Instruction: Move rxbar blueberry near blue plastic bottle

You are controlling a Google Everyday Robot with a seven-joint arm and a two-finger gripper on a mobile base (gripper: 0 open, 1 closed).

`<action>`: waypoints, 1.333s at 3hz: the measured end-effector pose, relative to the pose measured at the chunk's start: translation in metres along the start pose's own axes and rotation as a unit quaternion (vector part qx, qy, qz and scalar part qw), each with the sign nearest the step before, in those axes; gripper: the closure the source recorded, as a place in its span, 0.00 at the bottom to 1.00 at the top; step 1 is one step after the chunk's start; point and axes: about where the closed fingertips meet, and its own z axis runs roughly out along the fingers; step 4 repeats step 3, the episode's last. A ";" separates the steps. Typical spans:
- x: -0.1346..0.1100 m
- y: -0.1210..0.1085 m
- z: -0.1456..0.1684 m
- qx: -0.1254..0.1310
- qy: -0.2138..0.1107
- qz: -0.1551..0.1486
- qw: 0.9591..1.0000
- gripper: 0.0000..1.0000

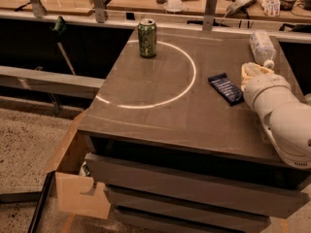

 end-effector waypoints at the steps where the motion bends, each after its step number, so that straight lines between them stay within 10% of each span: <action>1: -0.001 0.001 0.000 0.000 -0.001 0.000 1.000 0.13; 4: -0.002 0.001 0.000 -0.001 -0.002 -0.001 1.000 0.00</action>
Offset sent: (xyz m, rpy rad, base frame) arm 0.0001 0.0007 0.0009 -0.0006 -0.0013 0.0012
